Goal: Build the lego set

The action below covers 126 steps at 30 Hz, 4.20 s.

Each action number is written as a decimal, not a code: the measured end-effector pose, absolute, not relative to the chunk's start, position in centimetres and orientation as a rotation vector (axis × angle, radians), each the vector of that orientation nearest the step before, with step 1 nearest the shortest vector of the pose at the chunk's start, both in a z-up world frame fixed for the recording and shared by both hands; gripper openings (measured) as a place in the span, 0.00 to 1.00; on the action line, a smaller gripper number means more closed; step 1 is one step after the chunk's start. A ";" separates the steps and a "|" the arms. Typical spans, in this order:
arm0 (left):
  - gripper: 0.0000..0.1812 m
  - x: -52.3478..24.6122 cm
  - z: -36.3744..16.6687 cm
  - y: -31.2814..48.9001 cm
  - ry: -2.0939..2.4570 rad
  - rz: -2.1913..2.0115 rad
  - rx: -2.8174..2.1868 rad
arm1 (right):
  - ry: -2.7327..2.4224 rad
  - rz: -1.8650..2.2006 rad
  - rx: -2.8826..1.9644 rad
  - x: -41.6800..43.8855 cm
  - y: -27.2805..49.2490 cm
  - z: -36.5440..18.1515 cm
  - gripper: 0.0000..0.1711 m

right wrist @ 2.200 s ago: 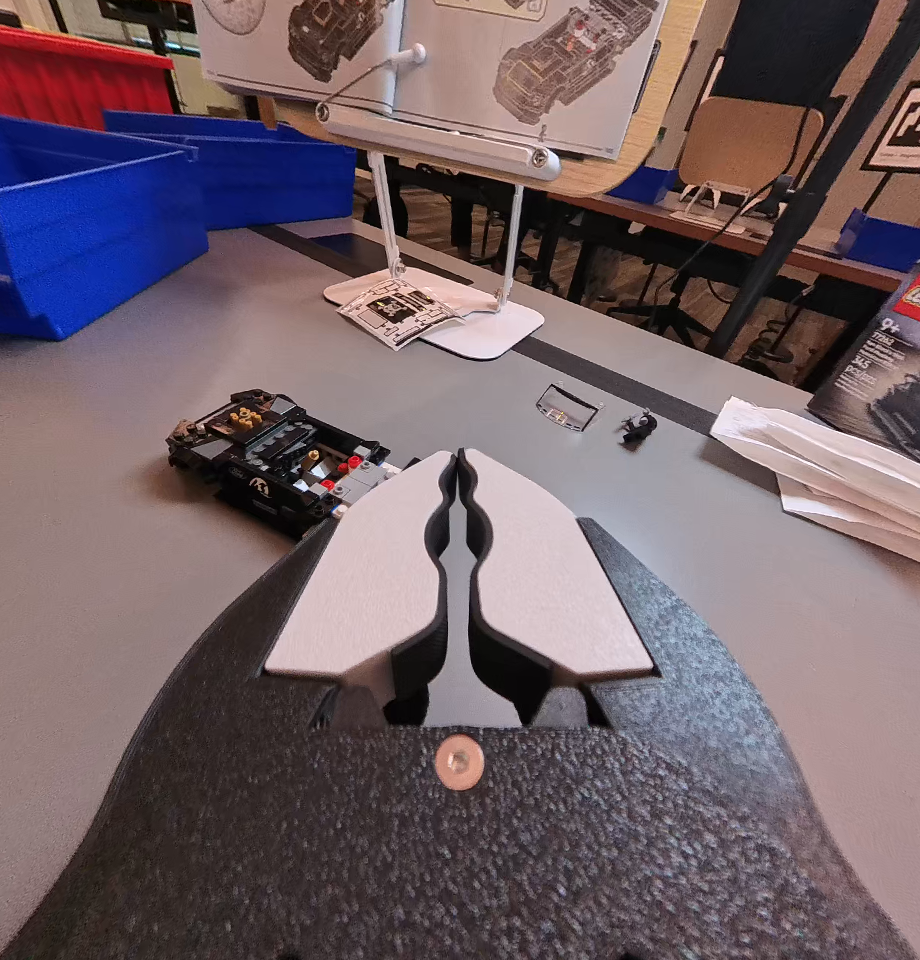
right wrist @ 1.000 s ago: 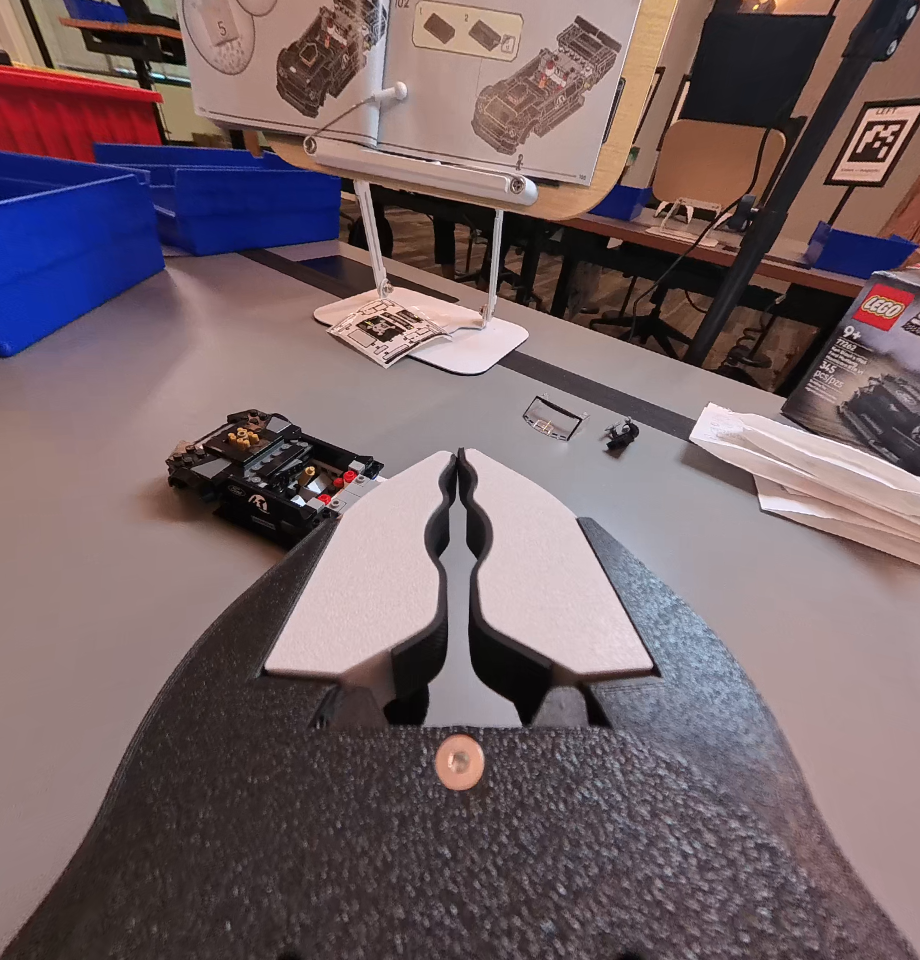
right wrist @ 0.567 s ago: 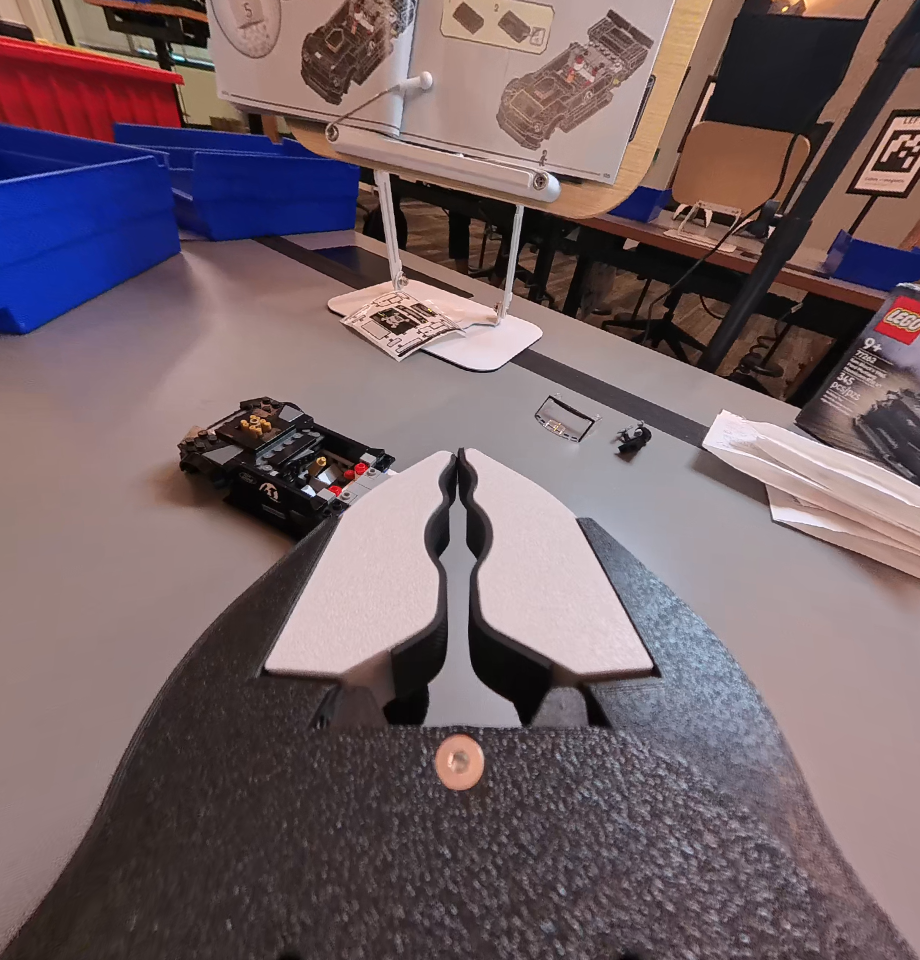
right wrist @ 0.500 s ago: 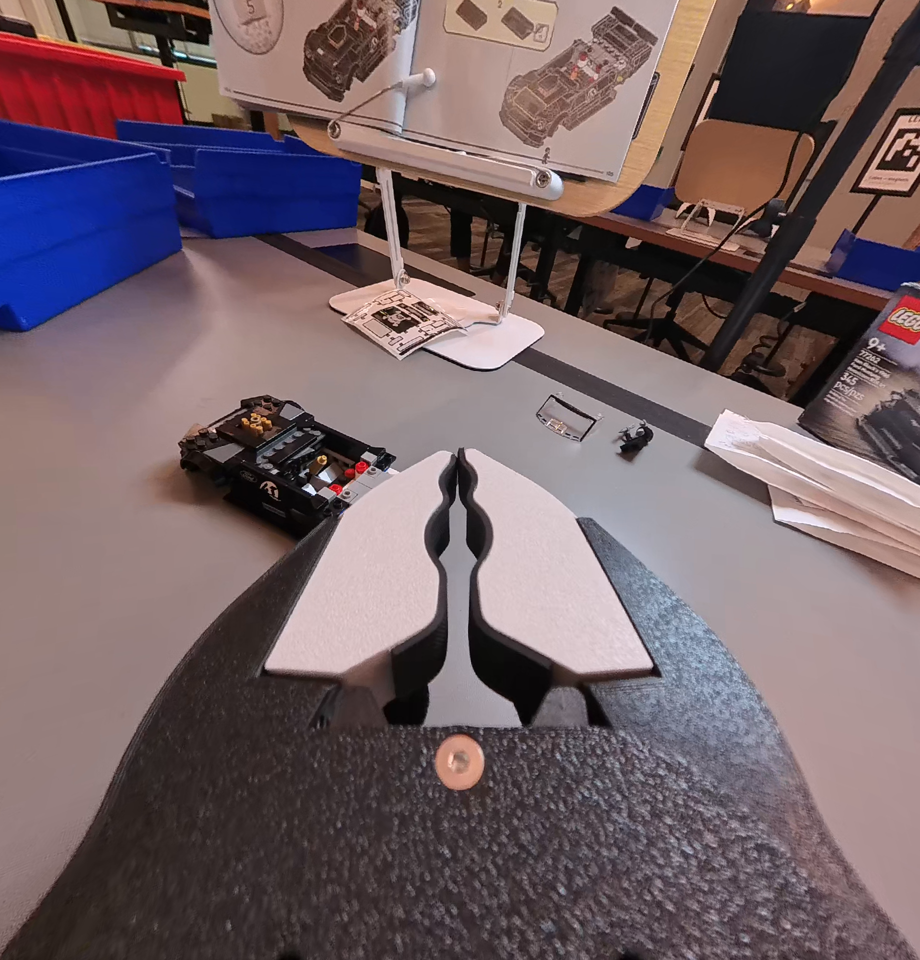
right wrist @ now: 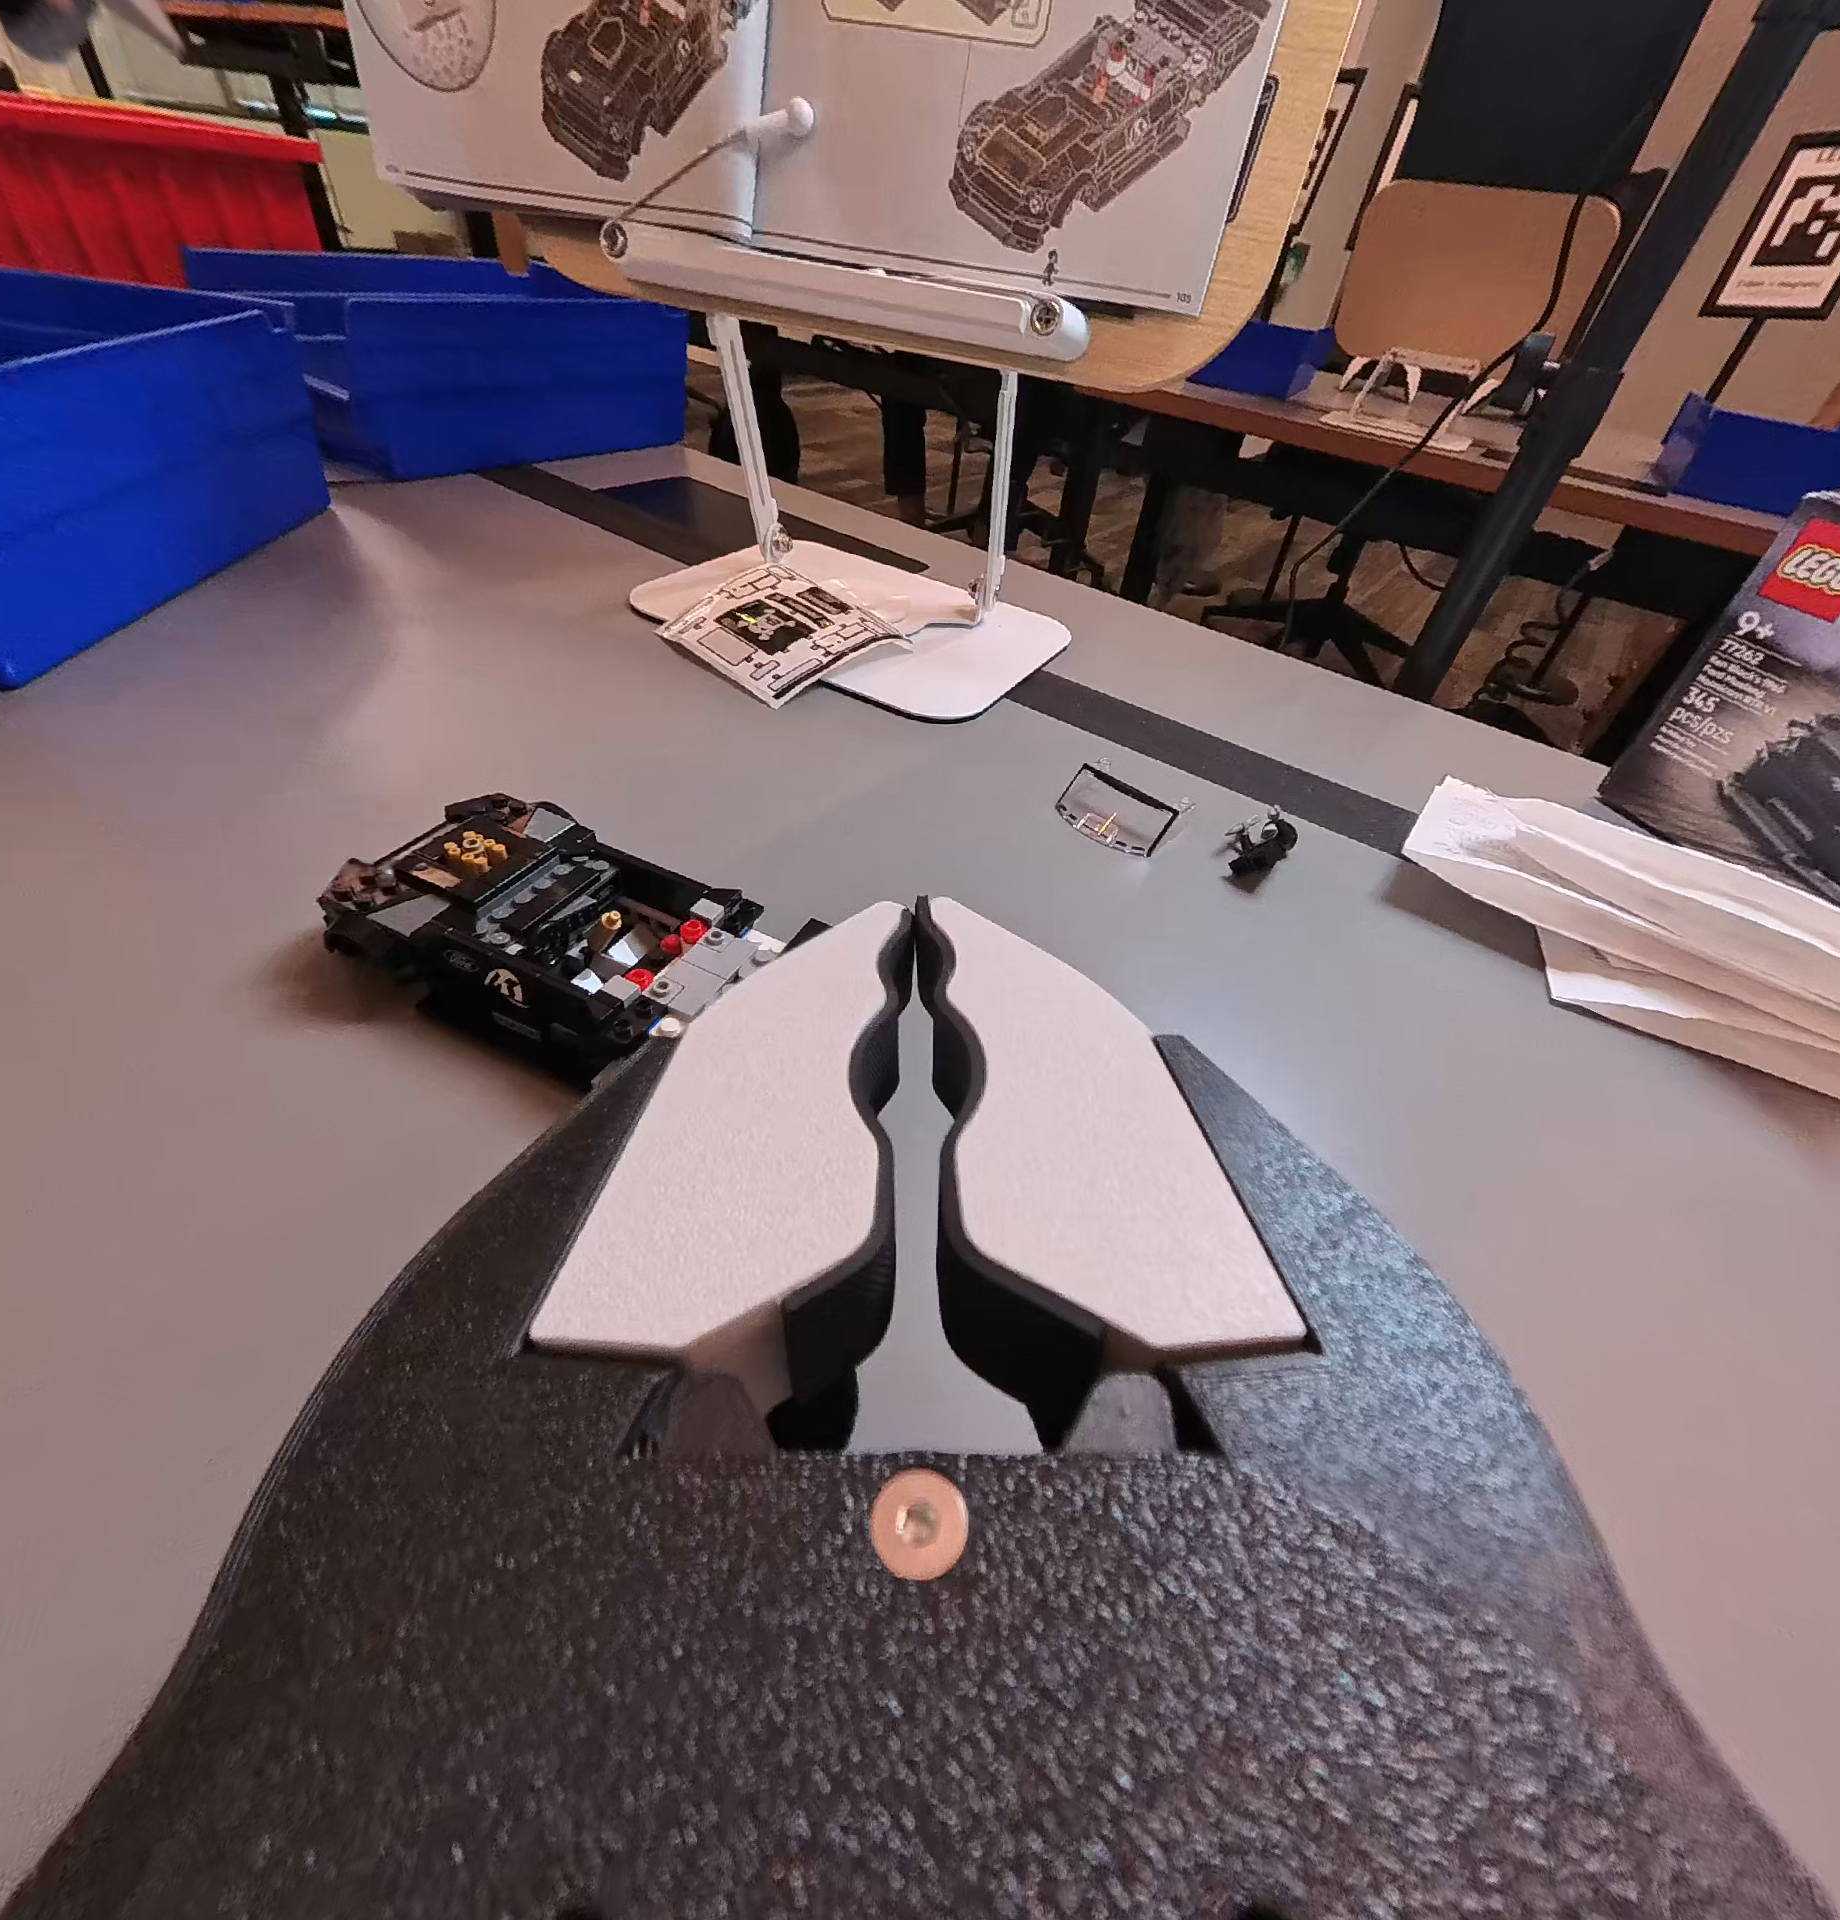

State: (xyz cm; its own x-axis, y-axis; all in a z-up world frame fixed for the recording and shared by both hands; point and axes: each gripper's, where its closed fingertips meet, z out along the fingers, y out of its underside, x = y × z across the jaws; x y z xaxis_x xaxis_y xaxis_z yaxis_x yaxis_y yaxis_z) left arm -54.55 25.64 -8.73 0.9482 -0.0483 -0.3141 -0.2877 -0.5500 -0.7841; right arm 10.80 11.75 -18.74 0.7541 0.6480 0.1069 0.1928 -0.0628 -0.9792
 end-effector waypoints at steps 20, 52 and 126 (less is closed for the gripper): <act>0.07 -57.3 -25.8 33.1 0.533 0.422 -2.811 | -0.579 0.365 -1.669 12.8 14.1 -19.5 0.00; 0.00 -12.8 -7.3 7.5 1.092 0.460 -1.320 | -0.721 0.996 -1.404 7.3 7.7 -12.7 0.15; 0.00 -4.2 -19.7 3.7 0.936 -1.320 -1.729 | -0.878 0.988 -1.683 5.4 8.2 -18.4 0.04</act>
State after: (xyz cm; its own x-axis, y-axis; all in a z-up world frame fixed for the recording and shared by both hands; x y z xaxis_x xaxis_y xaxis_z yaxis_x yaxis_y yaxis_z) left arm -4.17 3.71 -19.65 0.1990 -0.8847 0.4216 -0.1056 -0.4470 -0.8883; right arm 5.42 8.24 -18.38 0.4133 0.8852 -0.2134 0.1075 -0.2802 -0.9539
